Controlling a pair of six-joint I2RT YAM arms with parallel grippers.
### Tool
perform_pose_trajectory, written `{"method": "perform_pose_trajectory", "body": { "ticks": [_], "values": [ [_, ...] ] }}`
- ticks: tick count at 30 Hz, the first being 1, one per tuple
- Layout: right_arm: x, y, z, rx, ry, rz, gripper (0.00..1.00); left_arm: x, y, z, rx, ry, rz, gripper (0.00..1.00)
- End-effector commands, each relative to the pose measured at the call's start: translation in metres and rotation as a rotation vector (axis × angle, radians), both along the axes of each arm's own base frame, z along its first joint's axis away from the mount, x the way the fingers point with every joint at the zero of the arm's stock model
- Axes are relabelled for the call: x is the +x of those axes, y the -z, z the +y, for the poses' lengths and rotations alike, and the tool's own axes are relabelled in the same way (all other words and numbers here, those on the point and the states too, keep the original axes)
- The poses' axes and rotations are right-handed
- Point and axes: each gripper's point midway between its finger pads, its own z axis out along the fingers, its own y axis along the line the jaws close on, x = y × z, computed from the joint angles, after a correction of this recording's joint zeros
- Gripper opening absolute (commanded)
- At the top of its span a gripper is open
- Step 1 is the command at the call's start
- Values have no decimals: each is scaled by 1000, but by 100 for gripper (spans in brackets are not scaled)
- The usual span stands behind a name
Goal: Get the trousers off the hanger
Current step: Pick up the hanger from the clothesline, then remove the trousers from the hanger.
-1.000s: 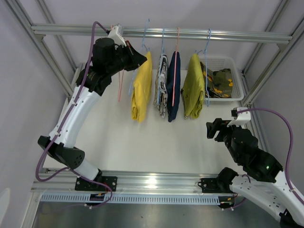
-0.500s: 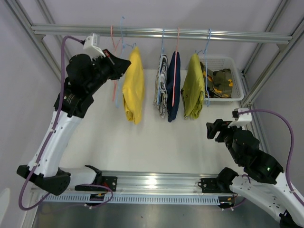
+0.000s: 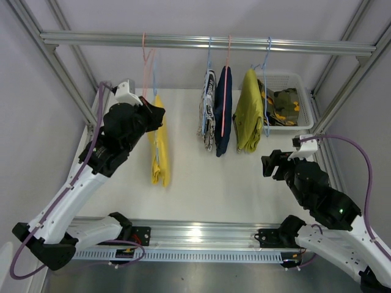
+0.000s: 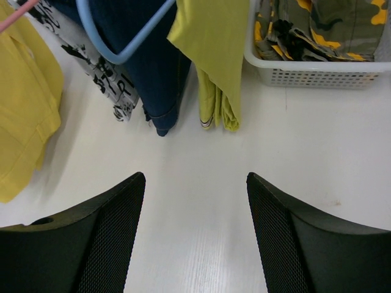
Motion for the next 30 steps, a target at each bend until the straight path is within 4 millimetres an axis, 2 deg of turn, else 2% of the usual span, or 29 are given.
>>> {"method": "perform_pose_trajectory", "body": {
  "ticks": [1, 4, 5, 7, 11, 13, 15, 16, 18, 19, 21, 22, 25, 28, 30],
  "values": [
    [0, -26, 13, 43, -58, -31, 71, -11, -82, 28, -169, -138, -247, 1],
    [-2, -39, 20, 71, -95, -53, 71, -14, -70, 31, -145, -157, -226, 0],
    [-2, -43, 23, 82, -111, -61, 72, -13, -60, 31, -133, -163, -209, 0],
    [-4, -49, 30, 87, -149, -60, 72, -16, -56, 34, -123, -168, -214, 1],
    [2, -43, 47, 52, -185, -32, 72, -16, -31, 34, -41, -165, -184, 1],
    [3, -39, 60, 36, -217, -22, 72, -15, -16, 32, -1, -160, -160, 1],
    [-1, -41, 76, 38, -259, -29, 73, -16, -11, 33, 15, -158, -159, 0],
    [0, -38, 84, 29, -271, -23, 73, -15, 2, 32, 37, -155, -145, 1],
    [-1, -39, 96, 16, -281, -37, 74, -18, 4, 31, 37, -159, -152, 1],
    [-7, -33, 113, -13, -324, -27, 74, -18, 12, 28, 48, -149, -148, 1],
    [-10, -31, 127, -42, -344, -36, 76, -18, 17, 24, 53, -139, -136, 1],
    [-19, -28, 140, -54, -385, -36, 76, -18, 18, 23, 55, -134, -132, 1],
    [-28, -14, 177, -68, -436, -42, 79, -19, 25, 21, 71, -119, -123, 0],
    [-34, 3, 200, -72, -475, -37, 79, -19, 32, 20, 85, -109, -112, 1],
    [-35, 15, 208, -100, -481, -38, 79, -18, 40, 18, 100, -106, -100, 0]
  ]
}}
